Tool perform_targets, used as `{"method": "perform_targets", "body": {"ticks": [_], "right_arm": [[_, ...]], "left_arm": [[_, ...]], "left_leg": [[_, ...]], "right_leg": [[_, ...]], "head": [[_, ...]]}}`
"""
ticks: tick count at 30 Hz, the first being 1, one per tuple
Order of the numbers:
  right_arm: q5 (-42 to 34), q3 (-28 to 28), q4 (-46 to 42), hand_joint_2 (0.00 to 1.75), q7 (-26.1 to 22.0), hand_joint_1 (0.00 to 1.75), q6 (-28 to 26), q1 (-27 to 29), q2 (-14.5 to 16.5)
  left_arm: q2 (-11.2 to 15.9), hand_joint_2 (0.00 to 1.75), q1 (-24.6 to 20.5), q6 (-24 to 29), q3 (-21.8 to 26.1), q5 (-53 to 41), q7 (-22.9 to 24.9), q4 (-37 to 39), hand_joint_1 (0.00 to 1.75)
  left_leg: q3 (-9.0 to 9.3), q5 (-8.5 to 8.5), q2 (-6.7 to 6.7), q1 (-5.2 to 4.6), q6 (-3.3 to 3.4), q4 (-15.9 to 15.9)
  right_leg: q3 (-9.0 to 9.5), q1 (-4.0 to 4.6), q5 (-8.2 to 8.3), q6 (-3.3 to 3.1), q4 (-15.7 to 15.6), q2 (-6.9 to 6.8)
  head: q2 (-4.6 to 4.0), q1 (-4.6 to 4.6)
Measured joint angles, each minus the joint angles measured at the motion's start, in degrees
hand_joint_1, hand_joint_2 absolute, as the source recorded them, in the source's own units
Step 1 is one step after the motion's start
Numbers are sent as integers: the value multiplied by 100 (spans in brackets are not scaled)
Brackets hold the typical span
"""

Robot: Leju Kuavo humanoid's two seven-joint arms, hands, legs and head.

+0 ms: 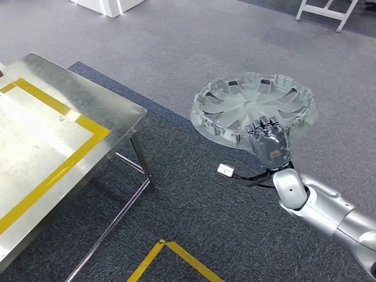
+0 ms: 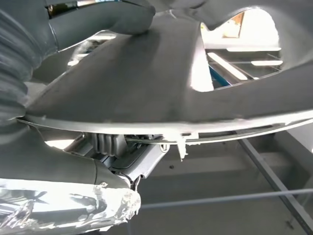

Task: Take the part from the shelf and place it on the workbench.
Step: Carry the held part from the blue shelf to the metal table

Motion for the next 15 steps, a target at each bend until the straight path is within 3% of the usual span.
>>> {"method": "perform_targets", "body": {"ticks": [2,5,6,8,9,10,11,12,14,15], "right_arm": [[4,-2,-11,175,0,175,-1,-6,4],[3,4,-37,175,0,175,14,-21,15],[3,5,-40,175,0,175,21,-29,16],[4,15,-40,175,0,175,28,-41,16],[4,27,-40,175,0,175,31,-40,16],[5,45,-40,175,0,175,33,-37,16],[4,64,-40,175,0,175,34,-34,16],[4,77,-40,175,0,175,40,-33,16],[3,95,-40,175,0,175,55,-50,31],[4,109,-38,175,0,175,64,-68,54]], "left_arm": [[3,175,-15,9,-2,4,28,0,0],[10,175,-5,18,-2,19,37,-1,0],[10,175,-5,20,-2,23,36,-1,0],[4,175,-5,21,-2,26,33,-1,0],[2,175,-3,21,-1,28,33,0,0],[0,175,-1,21,-1,29,32,0,0],[1,175,1,20,0,32,28,0,0],[0,175,1,18,0,39,22,1,0],[-2,175,-2,12,0,72,3,0,0],[-1,175,-2,8,0,91,-4,0,0]], "left_leg": [[69,-15,16,-38,54,-173],[102,31,-88,-11,139,-266],[116,48,-118,3,164,-294],[119,54,-182,6,189,-300],[121,53,-213,3,191,-298],[125,52,-246,1,192,-296],[129,51,-284,1,190,-293],[136,46,-323,3,183,-288],[129,24,-399,-5,145,-255],[109,17,-426,-12,117,-231]], "right_leg": [[4,16,-2,57,-17,-61],[-38,1,-109,143,73,-73],[-142,-4,-243,161,296,-27],[-514,-13,-605,184,1072,69],[-699,-14,-723,196,1434,87],[-818,-15,-742,206,1636,96],[-823,-18,-636,212,1593,98],[-716,-26,-436,213,1321,103],[-334,-51,-47,214,504,193],[-186,-59,38,202,220,246]], "head": [[0,4],[0,17],[0,32],[0,51],[0,54],[0,54],[0,55],[0,54],[0,60],[0,58]]}}
